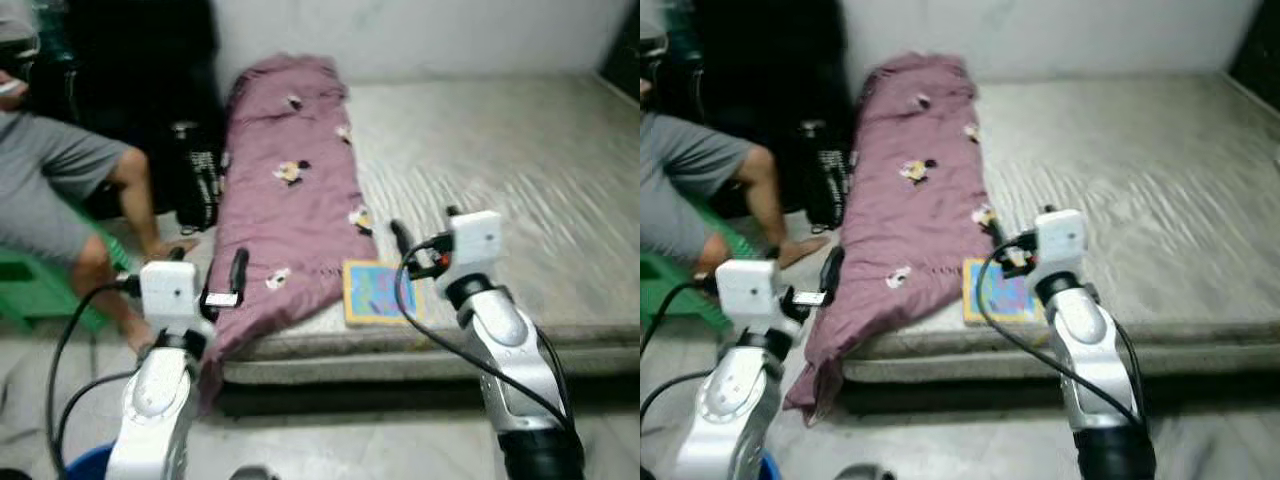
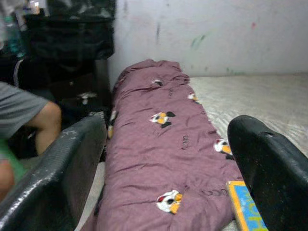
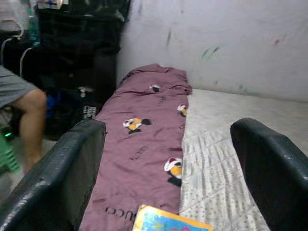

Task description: Clean up the room

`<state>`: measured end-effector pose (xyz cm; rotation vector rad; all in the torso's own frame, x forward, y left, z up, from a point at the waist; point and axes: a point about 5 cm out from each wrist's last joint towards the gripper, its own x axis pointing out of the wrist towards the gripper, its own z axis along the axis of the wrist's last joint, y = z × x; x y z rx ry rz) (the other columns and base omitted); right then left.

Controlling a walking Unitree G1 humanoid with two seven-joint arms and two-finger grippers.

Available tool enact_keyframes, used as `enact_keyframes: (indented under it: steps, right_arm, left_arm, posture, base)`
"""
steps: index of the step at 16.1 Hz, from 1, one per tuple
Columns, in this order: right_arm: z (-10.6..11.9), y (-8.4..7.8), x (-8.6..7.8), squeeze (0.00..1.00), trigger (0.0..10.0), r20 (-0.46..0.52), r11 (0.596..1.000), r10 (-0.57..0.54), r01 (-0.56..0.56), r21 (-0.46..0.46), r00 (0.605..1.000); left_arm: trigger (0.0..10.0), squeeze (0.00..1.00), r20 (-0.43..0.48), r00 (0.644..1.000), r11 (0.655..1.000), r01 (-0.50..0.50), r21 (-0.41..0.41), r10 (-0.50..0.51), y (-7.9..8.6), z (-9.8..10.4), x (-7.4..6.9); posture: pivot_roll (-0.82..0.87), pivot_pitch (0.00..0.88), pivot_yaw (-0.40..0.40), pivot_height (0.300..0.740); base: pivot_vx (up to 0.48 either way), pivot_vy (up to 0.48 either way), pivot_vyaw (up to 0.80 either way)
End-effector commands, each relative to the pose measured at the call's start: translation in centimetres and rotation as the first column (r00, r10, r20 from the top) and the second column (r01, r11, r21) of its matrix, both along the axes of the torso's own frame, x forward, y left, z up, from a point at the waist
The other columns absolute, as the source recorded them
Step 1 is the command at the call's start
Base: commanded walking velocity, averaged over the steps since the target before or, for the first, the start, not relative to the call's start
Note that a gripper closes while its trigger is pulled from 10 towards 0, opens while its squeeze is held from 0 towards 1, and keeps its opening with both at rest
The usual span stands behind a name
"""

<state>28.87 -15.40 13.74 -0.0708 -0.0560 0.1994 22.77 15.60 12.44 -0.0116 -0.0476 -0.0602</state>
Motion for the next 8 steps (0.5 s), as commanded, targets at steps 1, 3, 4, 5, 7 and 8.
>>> enact_keyframes:
  steps: [1,3,4,5,7,8]
  right_arm:
    - [-0.27,0.1,0.08,0.0,10.0,-0.007,1.0,-0.028,0.028,-0.012,1.0]
    - [-0.49,-0.4,0.11,0.0,10.0,-0.014,0.997,-0.076,0.075,-0.021,0.997]
    - [-0.7,-0.67,0.18,0.0,10.0,-0.026,0.994,-0.109,0.109,-0.016,0.994]
    - [-0.73,-0.72,0.21,0.0,10.0,-0.03,0.993,-0.116,0.115,-0.012,0.993]
    - [-0.53,-0.65,0.26,0.0,10.0,-0.022,0.995,-0.103,0.103,-0.002,0.994]
    - [-0.51,-0.84,0.34,0.0,10.0,-0.017,0.993,-0.117,0.117,-0.013,0.993]
  left_arm:
    - [10.0,0.0,0.009,1.0,1.0,0.007,0.0,-0.007,0.21,0.25,0.0]
    - [10.0,0.0,0.013,1.0,1.0,0.017,-0.004,-0.016,0.11,0.33,-0.03]
    - [10.0,0.0,0.015,1.0,1.0,0.026,-0.001,-0.026,0.0,0.35,-0.01]
    - [10.0,0.0,0.016,0.999,1.0,0.03,0.0,-0.03,-0.06,0.36,-0.01]
    - [10.0,0.0,0.019,0.999,0.999,0.035,-0.002,-0.035,-0.13,0.39,-0.01]
    - [10.0,0.0,0.019,0.999,0.999,0.036,-0.004,-0.036,-0.14,0.39,0.0]
  posture:
    - [-0.05,0.0,-0.003,0.74]
    - [-0.05,0.0,0.001,0.74]
    - [-0.05,0.0,0.002,0.74]
    - [-0.05,0.0,0.002,0.74]
    - [-0.05,0.0,0.002,0.74]
    - [-0.04,0.0,-0.002,0.74]
  base:
    - [0.24,0.0,0.0]
    - [0.255,0.0,0.0]
    - [0.274,0.0,0.0]
    - [0.289,0.0,0.0]
    - [0.321,0.0,0.0]
    - [0.341,0.0,0.0]
